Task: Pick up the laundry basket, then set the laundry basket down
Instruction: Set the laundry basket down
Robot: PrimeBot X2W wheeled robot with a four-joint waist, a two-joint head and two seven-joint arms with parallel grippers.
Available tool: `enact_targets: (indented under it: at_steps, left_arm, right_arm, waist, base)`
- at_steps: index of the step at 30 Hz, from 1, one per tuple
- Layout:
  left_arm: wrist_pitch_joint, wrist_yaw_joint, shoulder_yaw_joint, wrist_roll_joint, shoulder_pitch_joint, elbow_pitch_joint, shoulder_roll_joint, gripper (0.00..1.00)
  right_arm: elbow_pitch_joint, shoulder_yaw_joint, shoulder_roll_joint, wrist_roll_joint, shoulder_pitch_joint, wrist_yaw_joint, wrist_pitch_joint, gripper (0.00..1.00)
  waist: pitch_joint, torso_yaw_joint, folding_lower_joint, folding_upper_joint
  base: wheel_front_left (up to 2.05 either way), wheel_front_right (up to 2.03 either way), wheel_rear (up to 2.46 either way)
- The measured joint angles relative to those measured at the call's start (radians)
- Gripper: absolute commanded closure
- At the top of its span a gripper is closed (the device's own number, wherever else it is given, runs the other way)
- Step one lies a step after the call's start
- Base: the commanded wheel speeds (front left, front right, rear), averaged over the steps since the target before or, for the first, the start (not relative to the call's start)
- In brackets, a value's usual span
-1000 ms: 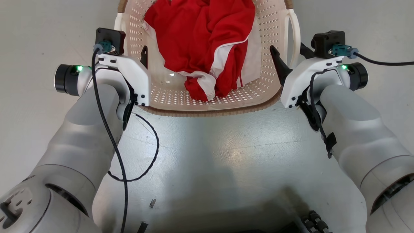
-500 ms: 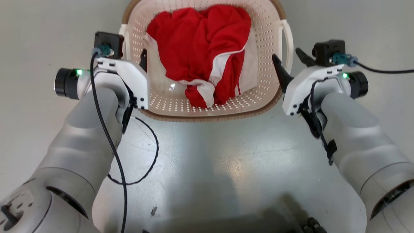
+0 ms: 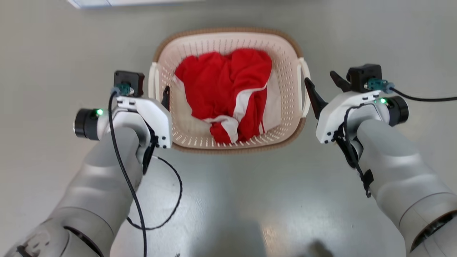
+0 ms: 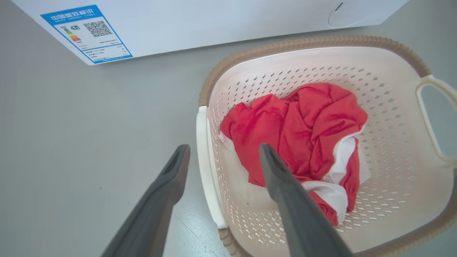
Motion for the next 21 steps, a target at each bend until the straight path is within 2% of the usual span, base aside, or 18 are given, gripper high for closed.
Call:
enact_targets:
  at_steps: [5,10,16,21]
  left_arm:
    - [-0.006,-0.002,0.021,-0.002,0.048,-0.038,-0.006,0.0]
    - [-0.006,0.025,0.09,0.032,0.113,-0.163,0.03,0.0]
    - [-0.007,0.068,0.23,0.113,0.275,-0.345,0.084,0.0]
    - [-0.007,0.073,0.341,0.182,0.449,-0.47,0.1,0.0]
  right_arm:
    - [-0.044,-0.062,-0.025,-0.048,0.032,0.0,-0.001,0.0]
    - [-0.154,-0.179,-0.085,-0.143,0.116,0.0,-0.001,0.0]
    - [-0.356,-0.415,-0.115,-0.322,0.29,0.0,-0.001,0.0]
    - [-0.497,-0.569,-0.085,-0.459,0.478,0.0,-0.003,0.0]
  waist:
    - [-0.08,0.009,0.0,0.0]
    - [-0.165,0.022,0.0,0.0]
    - [-0.272,0.036,0.0,0.0]
    - [-0.362,0.045,0.0,0.0001]
  base:
    - [0.0,0.0,0.0]
    - [0.0,0.0,0.0]
    - [0.0,0.0,0.0]
    - [0.0,0.0,0.0]
